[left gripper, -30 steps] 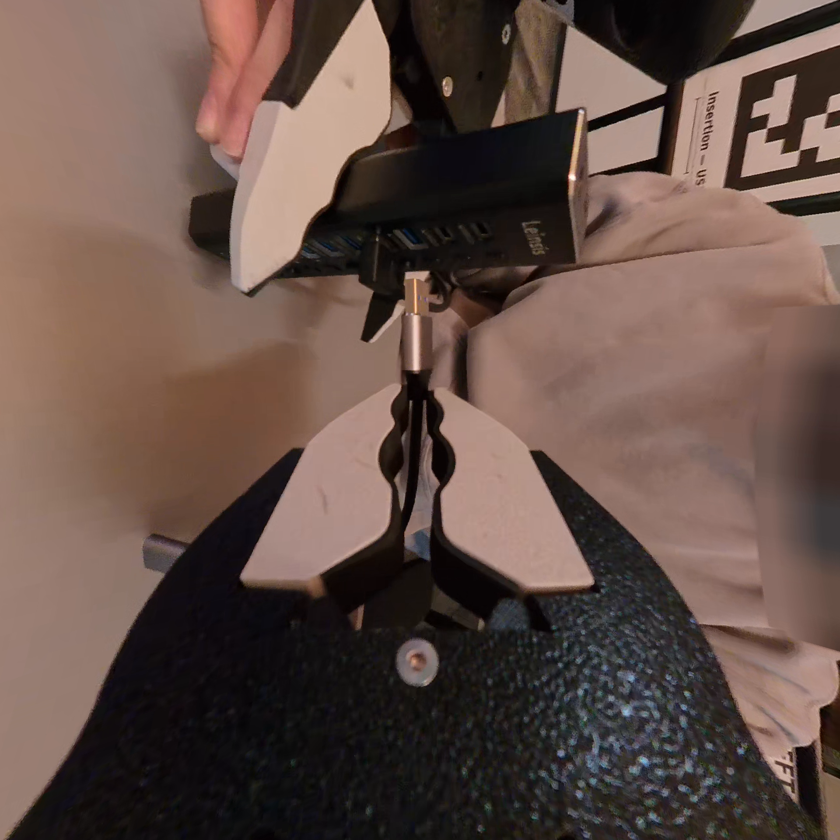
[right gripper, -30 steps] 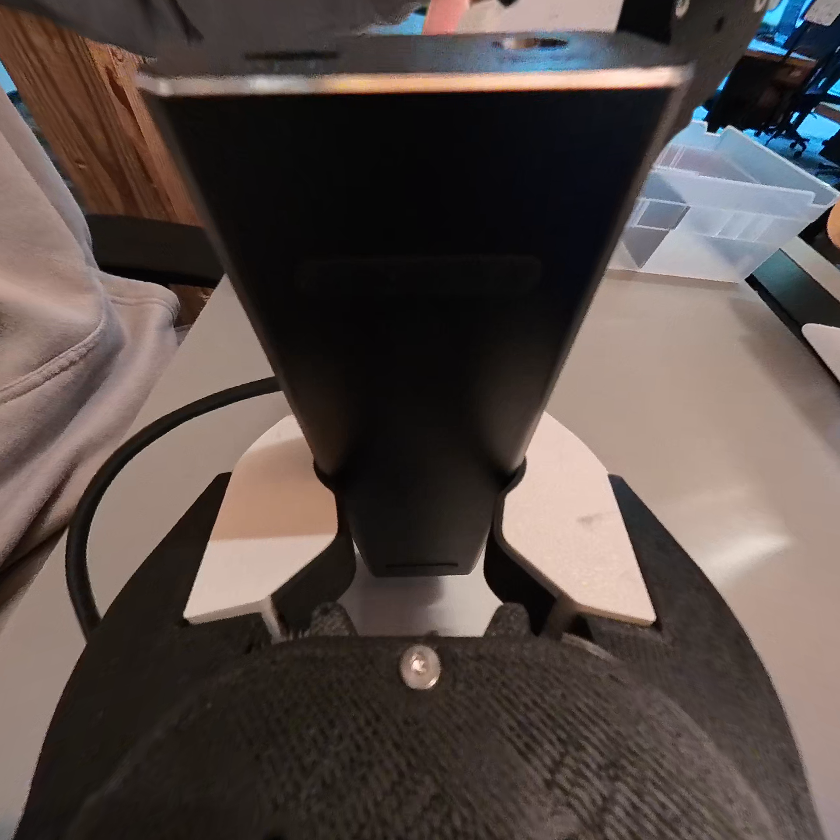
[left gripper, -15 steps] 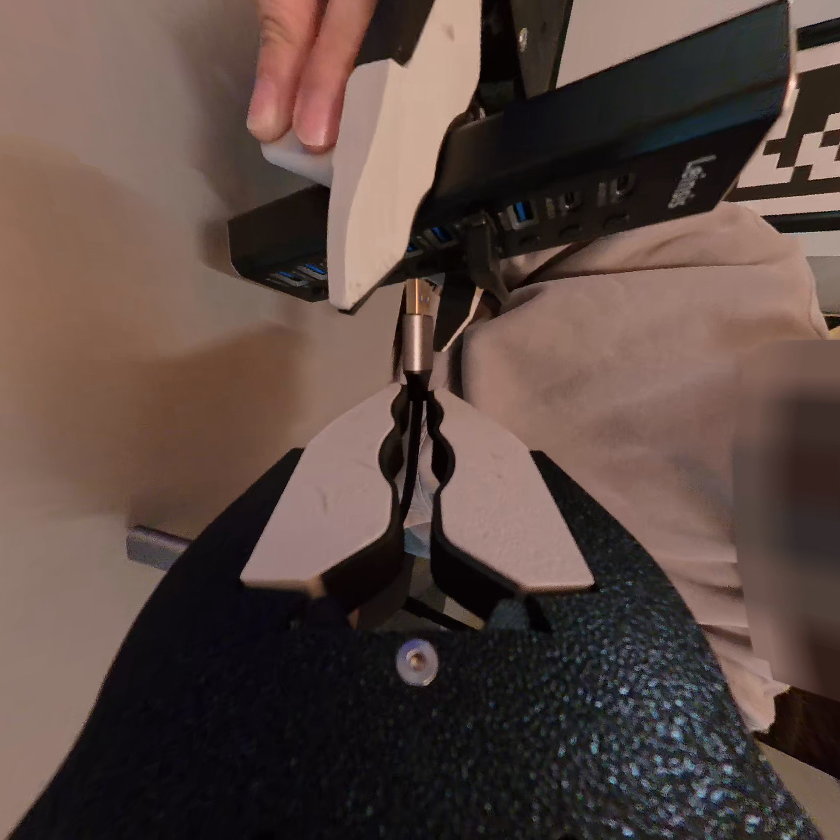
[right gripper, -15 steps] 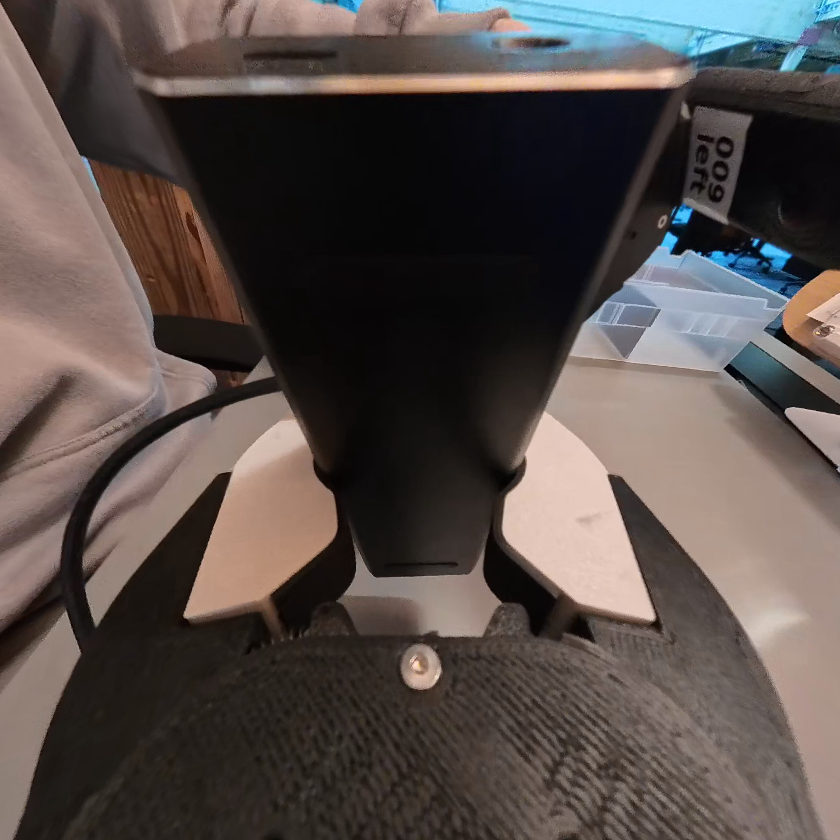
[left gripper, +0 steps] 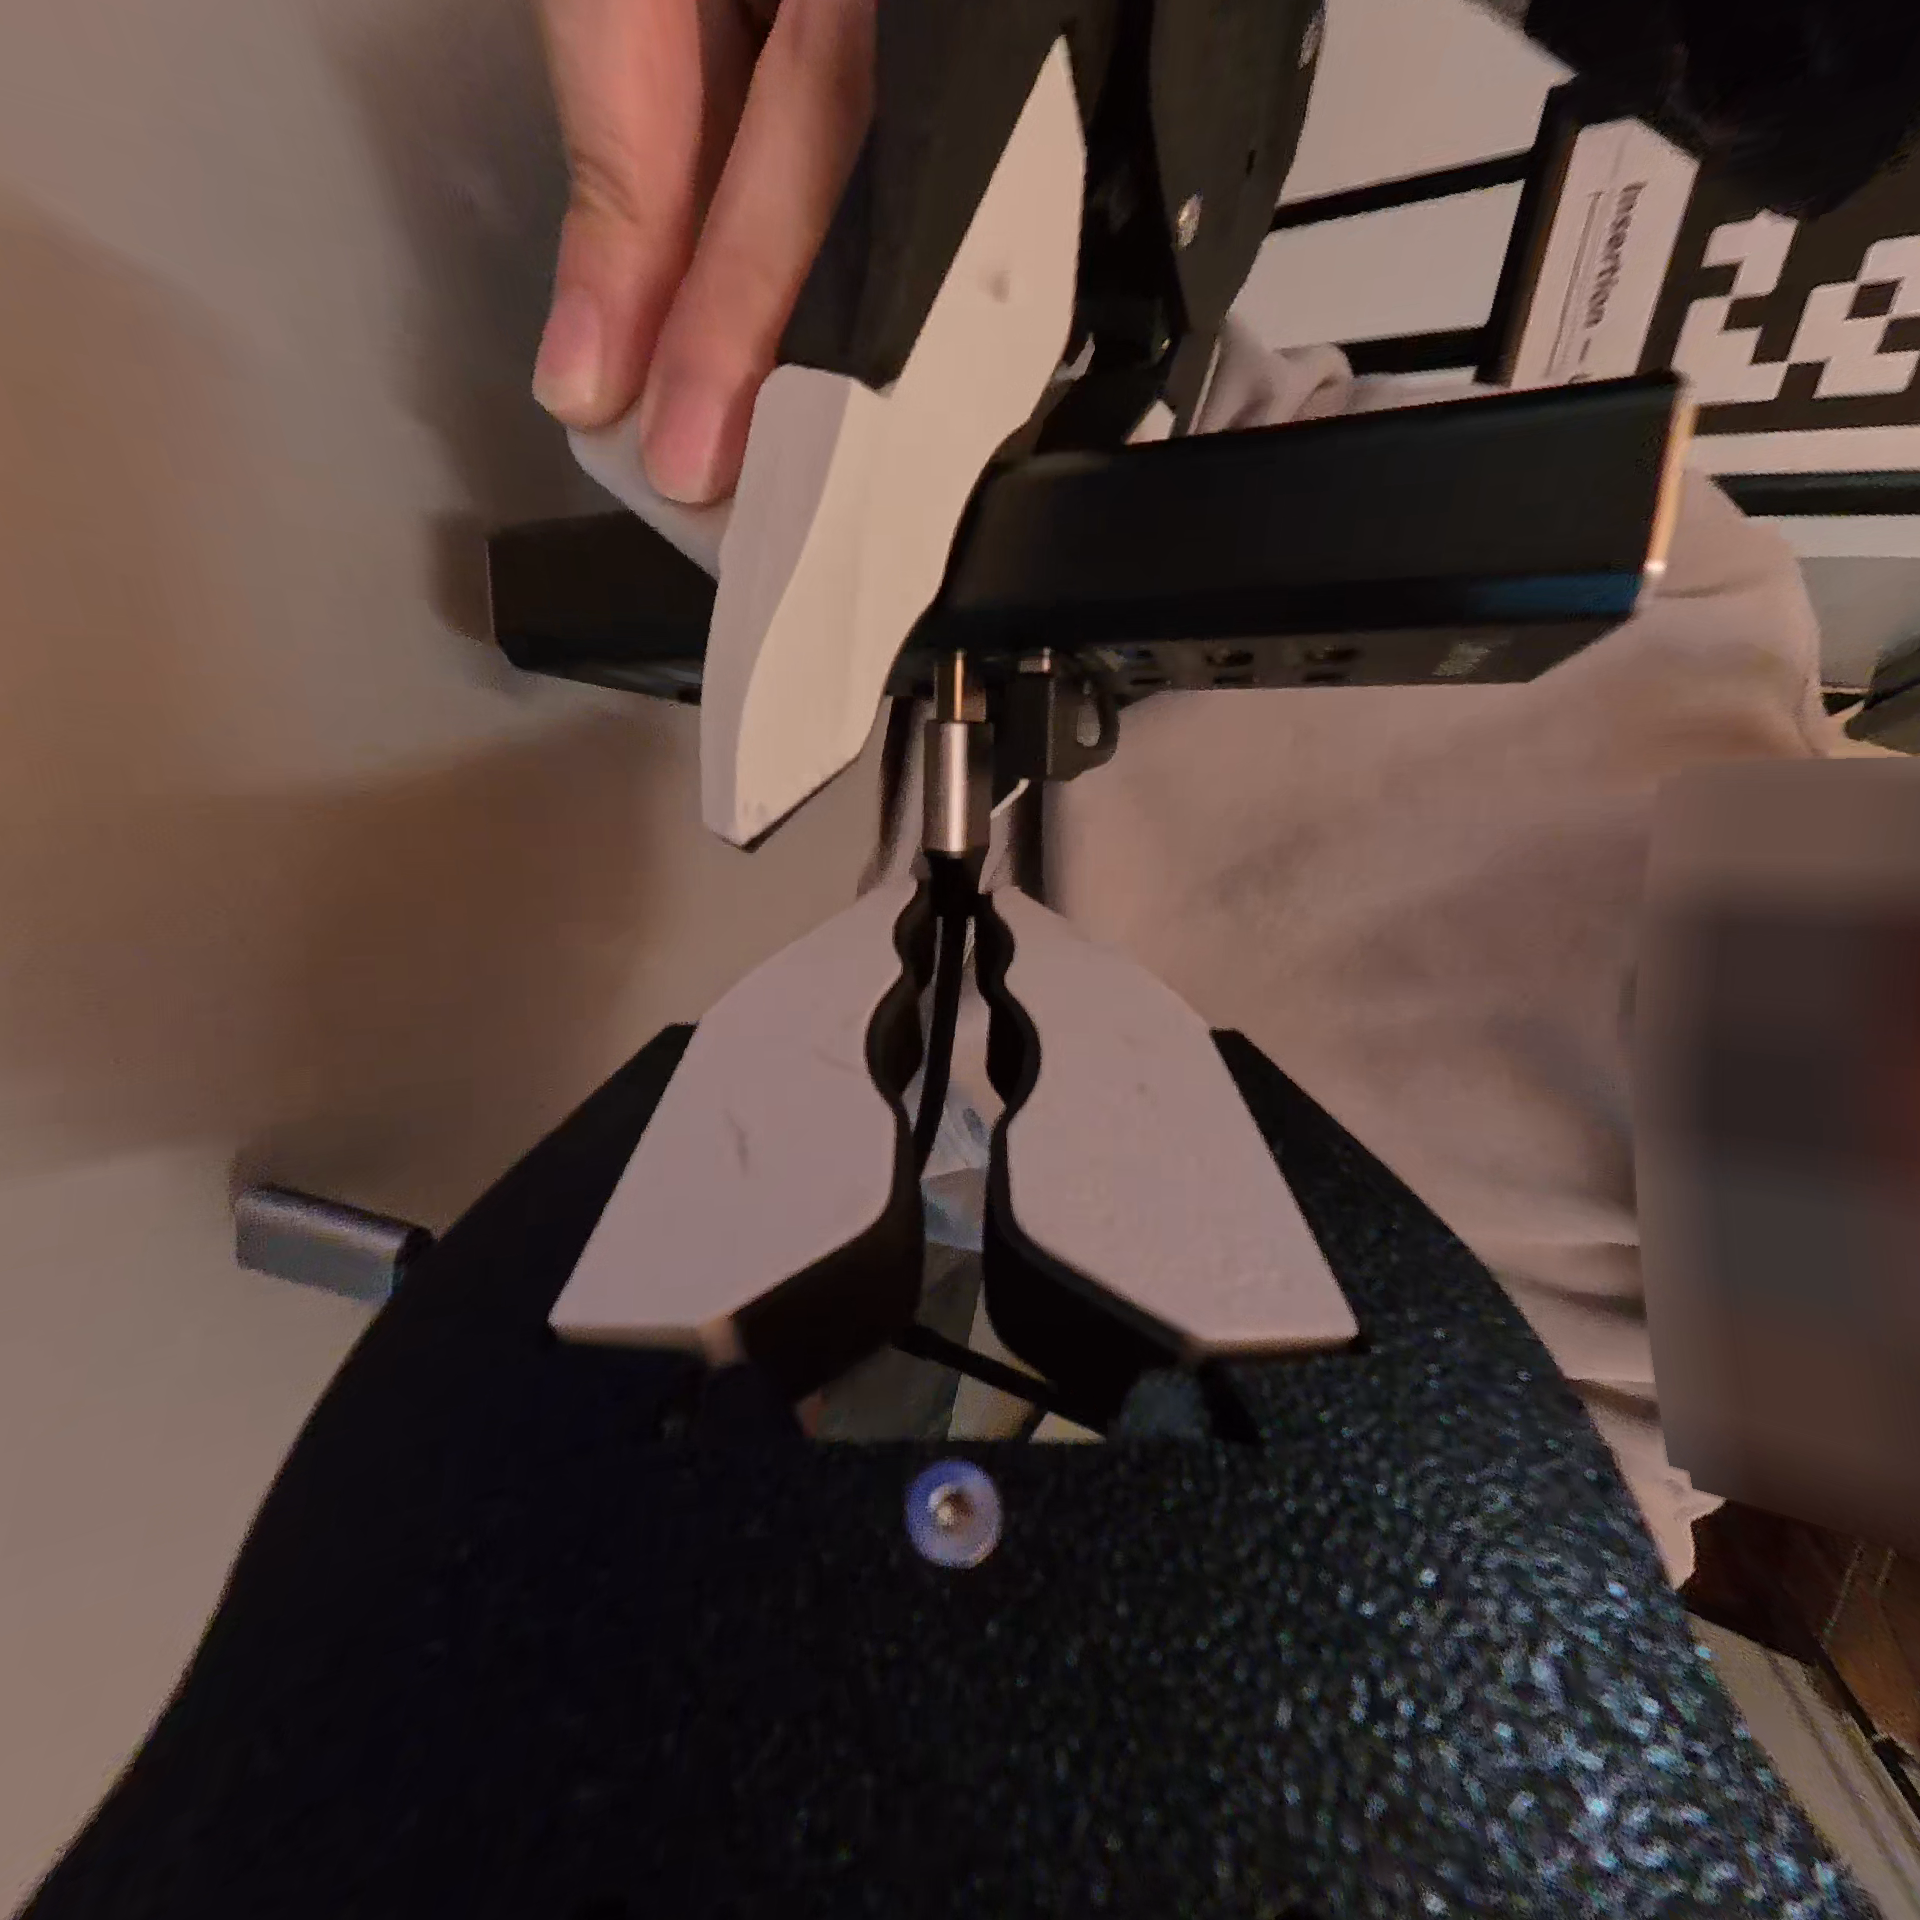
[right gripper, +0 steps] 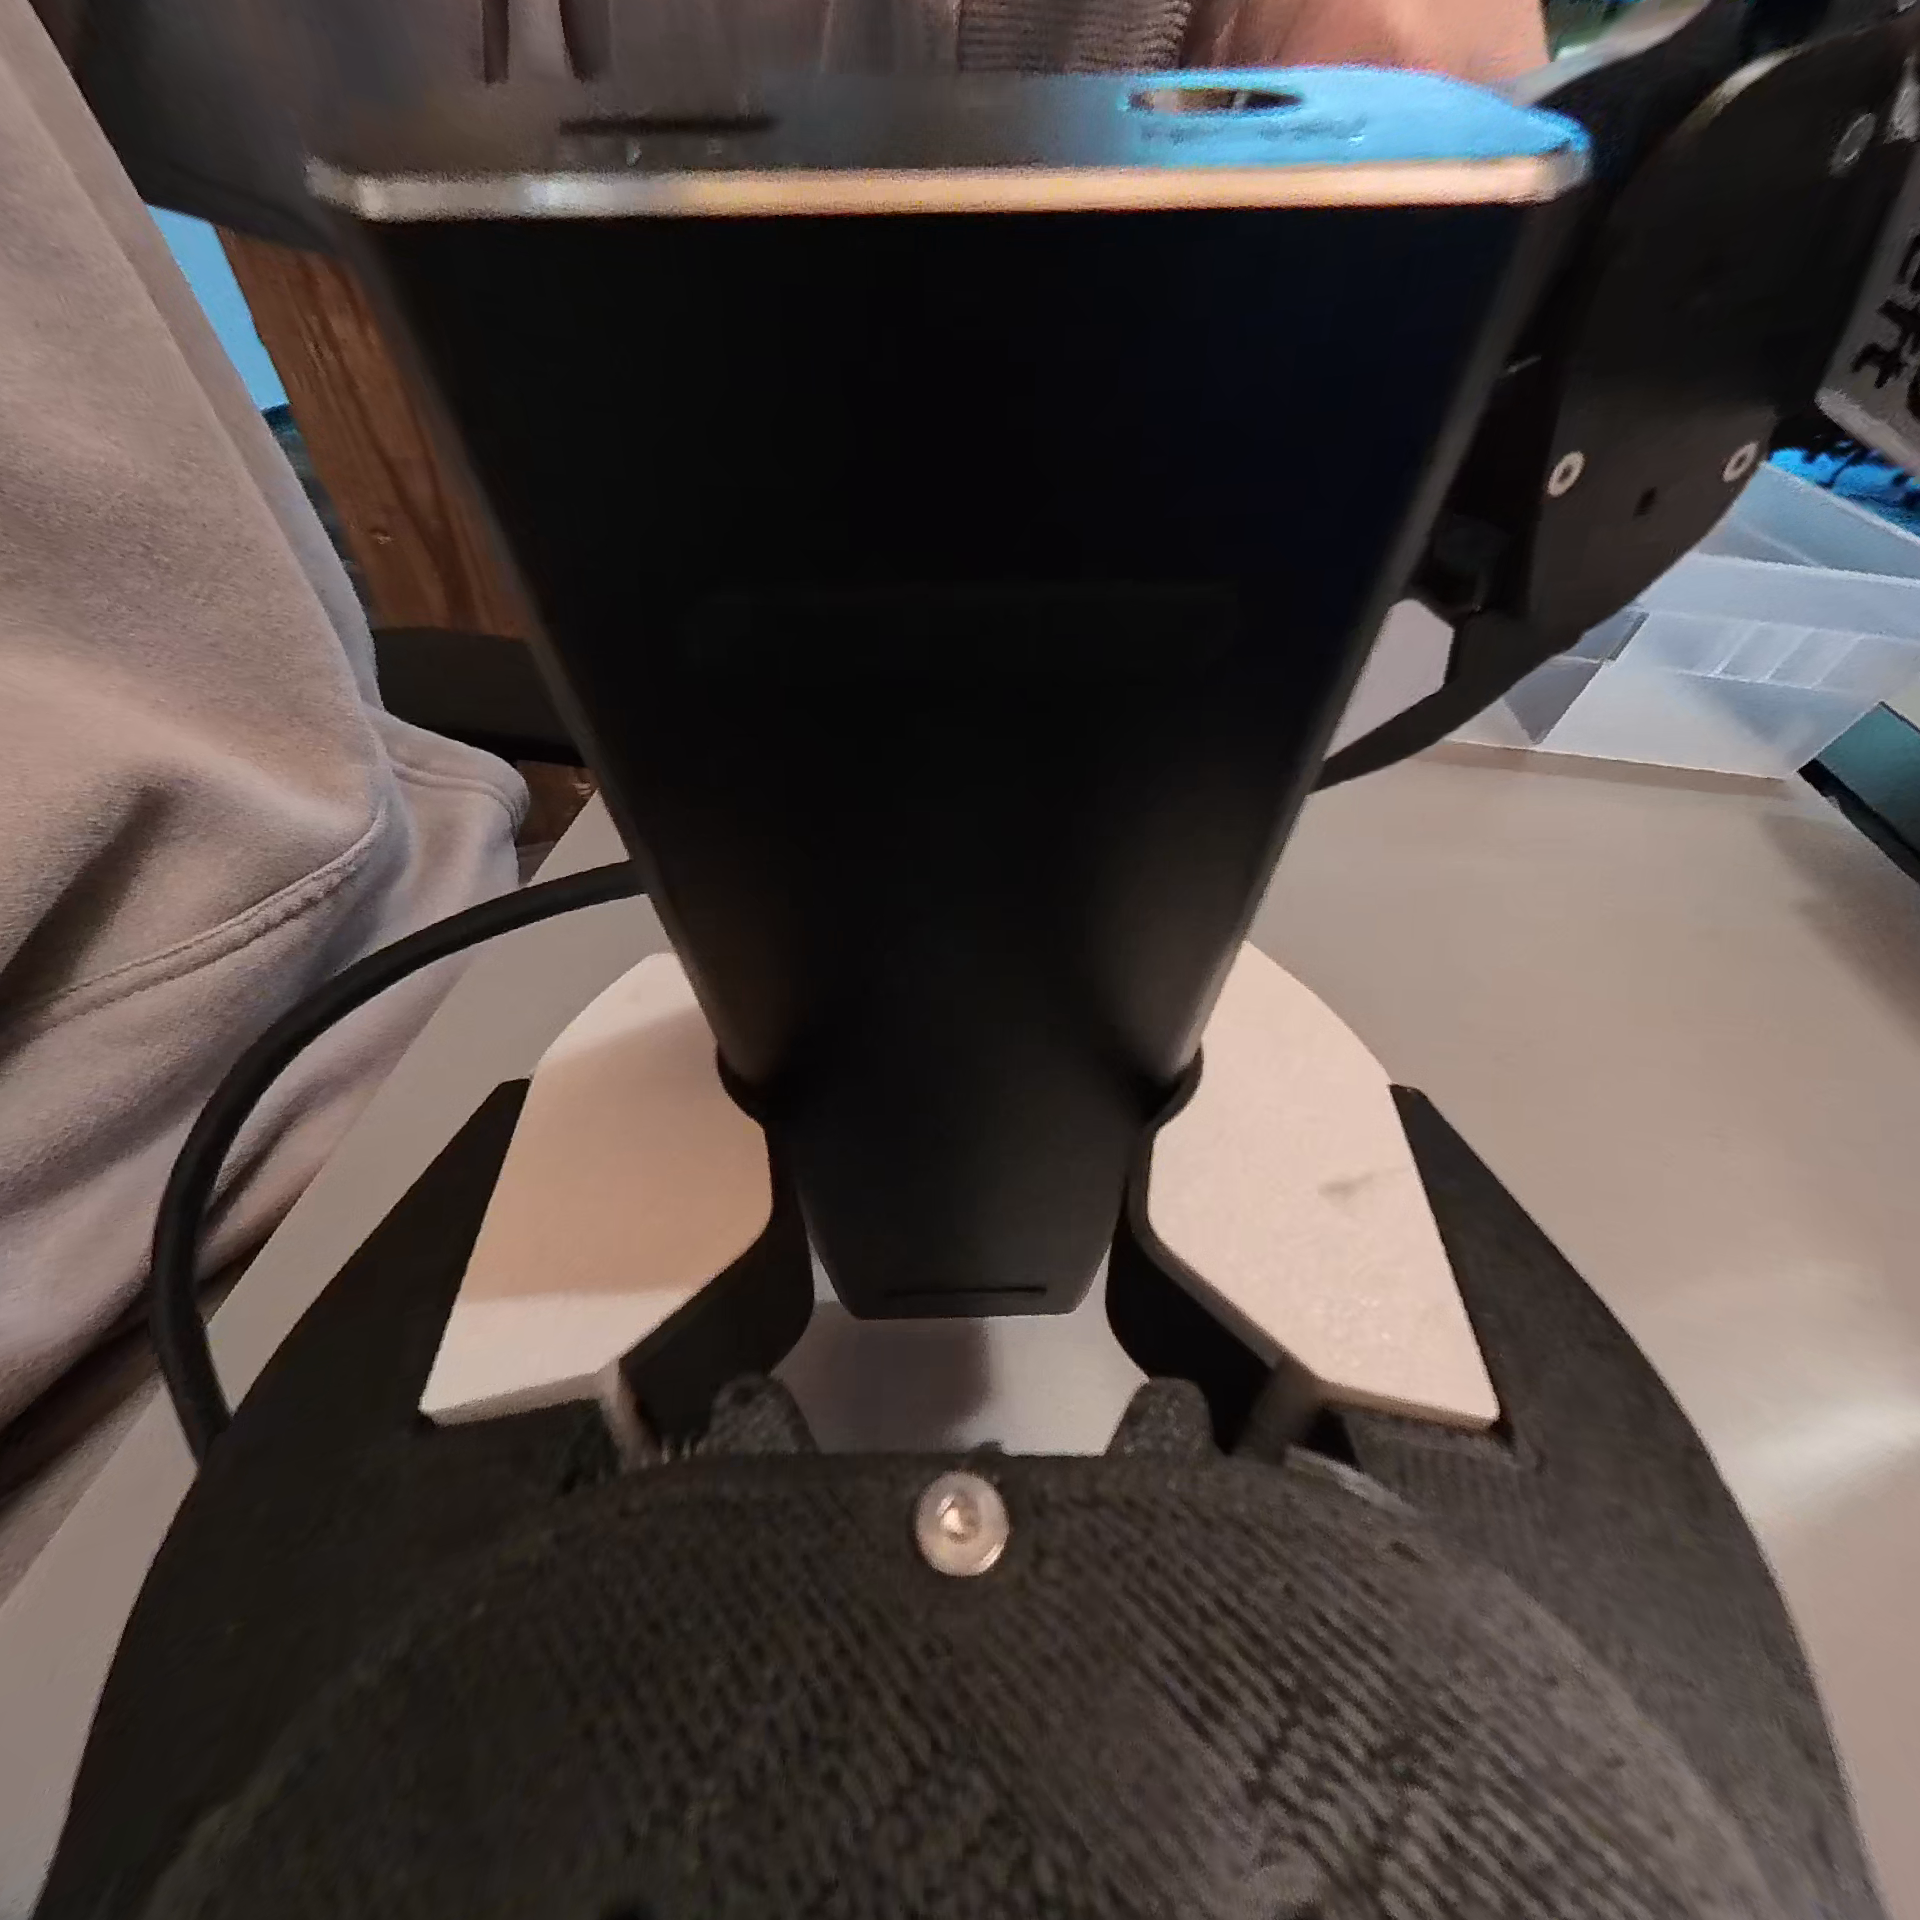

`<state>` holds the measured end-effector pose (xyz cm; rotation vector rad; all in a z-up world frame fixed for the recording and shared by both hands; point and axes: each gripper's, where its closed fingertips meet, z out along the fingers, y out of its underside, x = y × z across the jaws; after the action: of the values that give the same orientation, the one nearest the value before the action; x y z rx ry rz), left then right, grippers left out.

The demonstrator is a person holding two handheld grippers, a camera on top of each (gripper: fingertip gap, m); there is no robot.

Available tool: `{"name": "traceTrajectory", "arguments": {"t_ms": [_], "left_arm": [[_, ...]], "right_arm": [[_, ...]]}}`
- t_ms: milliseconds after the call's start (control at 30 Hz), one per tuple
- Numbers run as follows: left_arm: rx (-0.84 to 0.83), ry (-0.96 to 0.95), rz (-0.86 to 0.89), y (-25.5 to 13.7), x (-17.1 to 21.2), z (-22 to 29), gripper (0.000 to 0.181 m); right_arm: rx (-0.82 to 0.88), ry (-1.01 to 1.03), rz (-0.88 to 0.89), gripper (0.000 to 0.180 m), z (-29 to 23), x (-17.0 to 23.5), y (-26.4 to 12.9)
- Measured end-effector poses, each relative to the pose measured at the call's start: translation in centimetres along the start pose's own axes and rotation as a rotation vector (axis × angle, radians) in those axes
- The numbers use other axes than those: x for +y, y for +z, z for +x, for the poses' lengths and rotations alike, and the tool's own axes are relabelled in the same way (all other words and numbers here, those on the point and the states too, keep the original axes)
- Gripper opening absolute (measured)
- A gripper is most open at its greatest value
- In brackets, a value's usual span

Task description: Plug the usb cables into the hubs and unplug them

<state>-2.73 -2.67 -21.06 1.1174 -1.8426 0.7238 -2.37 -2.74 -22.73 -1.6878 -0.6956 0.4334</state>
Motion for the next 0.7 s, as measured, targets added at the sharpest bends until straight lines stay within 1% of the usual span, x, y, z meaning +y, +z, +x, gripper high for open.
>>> {"name": "traceTrajectory", "arguments": {"t_ms": [133,233,267,333,400,567,633,700], "left_arm": [[-0.038,0.010,-0.015,0.1,-0.2,-0.3,0.007],[-0.051,0.055,0.045,-0.8,-1.0,0.2,0.007],[-0.082,0.080,0.074,-0.9,-1.3,0.1,0.007],[-0.172,0.154,0.133,-1.0,-1.7,-0.2,0.007],[-0.328,0.265,0.207,-1.4,-2.3,-1.1,0.008],[-0.681,0.684,0.442,-2.8,-4.0,-0.7,0.008],[-0.782,0.794,0.501,-2.9,-4.2,-0.5,0.009],[-0.830,0.840,0.538,-2.9,-4.3,-0.6,0.010]], "right_arm": [[0.016,0.001,-0.021,0.072,0.2,0.3,-0.1],[0.041,0.017,-0.006,0.072,0.6,0.1,-0.4],[0.050,0.027,-0.006,0.072,0.9,0.1,-0.6],[0.070,0.055,0.004,0.072,1.3,0.2,-0.7],[0.113,0.118,0.038,0.072,2.4,-0.1,-0.9],[0.133,0.175,0.163,0.073,3.2,-1.6,-1.8],[0.139,0.173,0.168,0.073,3.3,-1.7,-1.9],[0.138,0.173,0.164,0.072,3.3,-1.6,-1.9]]}}
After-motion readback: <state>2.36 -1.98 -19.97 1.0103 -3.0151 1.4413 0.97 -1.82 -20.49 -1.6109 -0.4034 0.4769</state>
